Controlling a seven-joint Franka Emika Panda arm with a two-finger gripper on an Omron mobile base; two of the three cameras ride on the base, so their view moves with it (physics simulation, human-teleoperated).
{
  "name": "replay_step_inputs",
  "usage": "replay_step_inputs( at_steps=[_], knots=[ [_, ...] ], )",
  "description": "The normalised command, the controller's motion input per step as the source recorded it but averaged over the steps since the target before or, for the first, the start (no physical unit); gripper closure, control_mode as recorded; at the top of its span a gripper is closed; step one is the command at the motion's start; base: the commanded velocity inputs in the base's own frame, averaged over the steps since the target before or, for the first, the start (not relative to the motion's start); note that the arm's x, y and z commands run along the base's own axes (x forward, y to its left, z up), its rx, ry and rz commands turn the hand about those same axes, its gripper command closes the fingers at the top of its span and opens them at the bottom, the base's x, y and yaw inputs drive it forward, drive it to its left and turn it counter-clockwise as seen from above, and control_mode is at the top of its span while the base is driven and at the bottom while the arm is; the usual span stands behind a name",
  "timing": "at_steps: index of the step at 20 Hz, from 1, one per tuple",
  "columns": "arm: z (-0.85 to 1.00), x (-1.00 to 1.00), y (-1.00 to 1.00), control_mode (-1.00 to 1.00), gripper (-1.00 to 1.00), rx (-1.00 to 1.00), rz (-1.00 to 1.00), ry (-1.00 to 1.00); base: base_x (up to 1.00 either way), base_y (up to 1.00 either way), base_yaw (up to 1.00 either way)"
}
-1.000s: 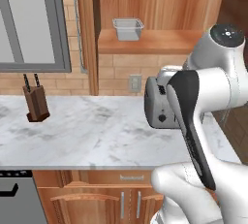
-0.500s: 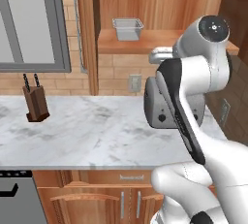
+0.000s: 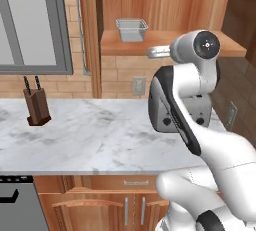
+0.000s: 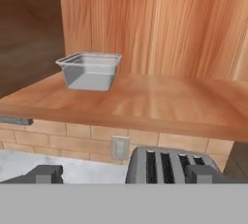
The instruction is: Retrieve the tupperware and aluminum foil from the cabinet and place them on the dining counter near the plate with steak and sweet potato to prepare for storing leftovers.
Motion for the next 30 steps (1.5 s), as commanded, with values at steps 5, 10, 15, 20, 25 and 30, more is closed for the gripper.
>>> replay_step_inputs(
  at_steps=[5, 10, 15, 20, 25, 30],
  knots=[
    [0.64, 0.38, 0.0, -1.0, -1.0, 0.01, 0.0, 0.04, 0.0, 0.0, 0.0],
    [0.22, 0.32, 0.0, -1.0, -1.0, 0.0, 0.0, 0.02, 0.0, 0.0, 0.0],
    [-0.04, 0.35, 0.0, -1.0, -1.0, 0.0, 0.0, -0.01, 0.0, 0.0, 0.0],
    [-0.05, 0.49, 0.0, -1.0, -1.0, 0.0, -0.01, -0.01, 0.0, 0.0, 0.0],
    [0.0, 0.64, 0.0, -1.0, -1.0, 0.04, -0.08, 0.0, 0.0, 0.0, 0.0],
    [0.0, 0.63, 0.0, -1.0, -1.0, 0.05, -0.09, 0.0, 0.0, 0.0, 0.0]
  ],
)
